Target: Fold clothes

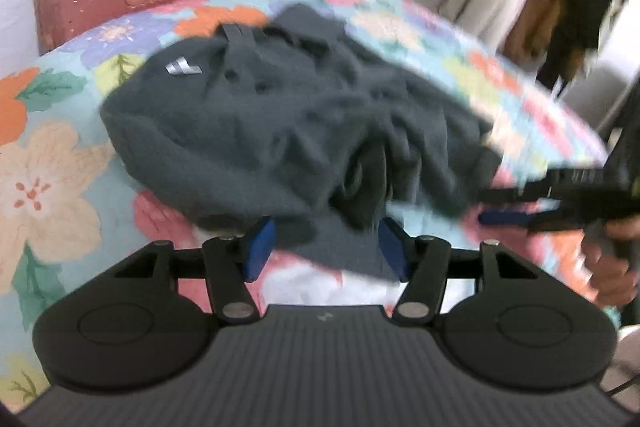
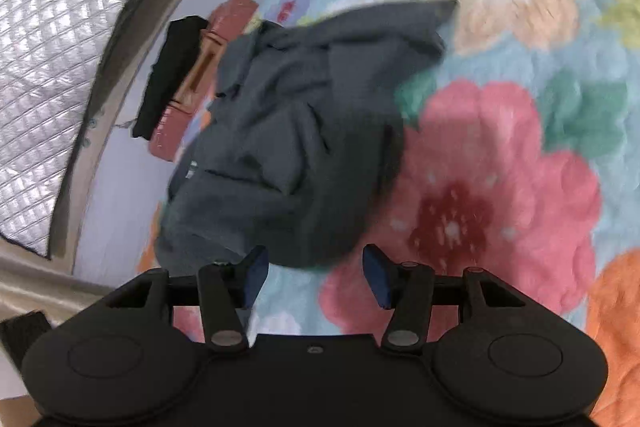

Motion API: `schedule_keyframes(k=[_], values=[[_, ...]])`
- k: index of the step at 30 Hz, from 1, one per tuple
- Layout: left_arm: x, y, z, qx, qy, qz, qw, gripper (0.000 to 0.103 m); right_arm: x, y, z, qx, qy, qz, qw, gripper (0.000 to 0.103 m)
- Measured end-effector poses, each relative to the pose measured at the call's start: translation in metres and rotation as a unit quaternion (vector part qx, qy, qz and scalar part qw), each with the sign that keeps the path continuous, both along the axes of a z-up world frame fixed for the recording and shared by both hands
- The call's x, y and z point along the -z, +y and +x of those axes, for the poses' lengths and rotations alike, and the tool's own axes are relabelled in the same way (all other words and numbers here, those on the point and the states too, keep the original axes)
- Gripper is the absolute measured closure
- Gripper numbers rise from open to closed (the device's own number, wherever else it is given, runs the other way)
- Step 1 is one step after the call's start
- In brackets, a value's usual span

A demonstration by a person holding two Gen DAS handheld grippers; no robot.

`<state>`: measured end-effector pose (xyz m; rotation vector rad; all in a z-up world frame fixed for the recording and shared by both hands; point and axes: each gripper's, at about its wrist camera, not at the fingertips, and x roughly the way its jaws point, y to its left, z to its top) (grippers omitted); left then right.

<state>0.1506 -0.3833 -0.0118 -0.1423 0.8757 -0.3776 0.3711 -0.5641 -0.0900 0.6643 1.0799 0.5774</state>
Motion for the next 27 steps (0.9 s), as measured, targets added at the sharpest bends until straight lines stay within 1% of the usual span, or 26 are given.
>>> schedule_keyframes(k=[2, 4, 6, 9, 10, 11, 12, 13, 14, 15, 16, 17, 19, 22, 25, 26, 27], values=[[0.011, -0.009, 0.001, -0.002, 0.018, -0.011, 0.9998, 0.046, 0.002, -0.001, -0.002, 0.005, 0.000, 0.012, 1.000, 0.045], [0.020, -0.011, 0.009, -0.017, 0.042, -0.024, 0.9987, 0.045, 0.001, -0.002, 0.000, 0.011, -0.006, 0.029, 0.999, 0.045], [0.026, -0.012, 0.017, -0.034, 0.055, -0.033, 0.9974, 0.044, 0.006, -0.003, 0.005, 0.021, 0.001, 0.038, 0.999, 0.044], [0.031, -0.016, 0.031, -0.045, 0.060, -0.035, 0.9966, 0.035, 0.021, -0.001, 0.014, 0.036, 0.015, 0.061, 0.997, 0.044], [0.032, -0.019, 0.037, -0.050, 0.058, -0.035, 0.9964, 0.031, 0.023, 0.000, 0.018, 0.039, 0.011, 0.070, 0.997, 0.044], [0.034, -0.022, 0.043, -0.061, 0.054, -0.035, 0.9961, 0.031, 0.023, 0.002, 0.021, 0.037, 0.004, 0.076, 0.996, 0.044], [0.036, -0.022, 0.048, -0.074, 0.051, -0.037, 0.9953, 0.034, 0.021, 0.006, 0.025, 0.025, -0.012, 0.074, 0.997, 0.058], [0.037, -0.023, 0.052, -0.088, 0.051, -0.032, 0.9943, 0.044, 0.018, 0.013, 0.028, 0.005, -0.036, 0.056, 0.998, 0.089], [0.038, -0.026, 0.056, -0.100, 0.055, -0.011, 0.9934, 0.058, 0.014, 0.020, 0.030, -0.009, -0.058, 0.029, 0.998, 0.096], [0.036, -0.030, 0.059, -0.104, 0.057, 0.015, 0.9928, 0.071, 0.010, 0.025, 0.030, -0.016, -0.082, 0.000, 0.997, 0.096], [0.032, -0.033, 0.058, -0.103, 0.057, 0.028, 0.9927, 0.082, 0.007, 0.029, 0.030, -0.020, -0.102, -0.021, 0.994, 0.096], [0.028, -0.034, 0.056, -0.102, 0.057, 0.031, 0.9927, 0.091, 0.003, 0.029, 0.030, -0.023, -0.114, -0.028, 0.993, 0.097], [0.021, -0.033, 0.051, -0.104, 0.051, 0.044, 0.9923, 0.095, -0.007, 0.026, 0.029, -0.026, -0.133, -0.026, 0.990, 0.097], [0.006, -0.023, 0.038, -0.125, 0.029, 0.064, 0.9896, 0.096, -0.029, 0.013, 0.021, -0.016, -0.171, -0.027, 0.985, 0.097], [-0.014, -0.015, 0.013, -0.154, -0.007, 0.128, 0.9797, 0.096, -0.052, -0.004, 0.012, 0.001, -0.194, -0.042, 0.980, 0.097], [-0.020, -0.009, 0.005, -0.167, -0.013, 0.131, 0.9772, 0.096, -0.058, -0.009, 0.008, 0.004, -0.197, -0.052, 0.979, 0.097], [-0.025, 0.000, -0.001, -0.183, -0.012, 0.120, 0.9757, 0.096, -0.063, -0.015, 0.004, 0.006, -0.199, -0.062, 0.978, 0.097]])
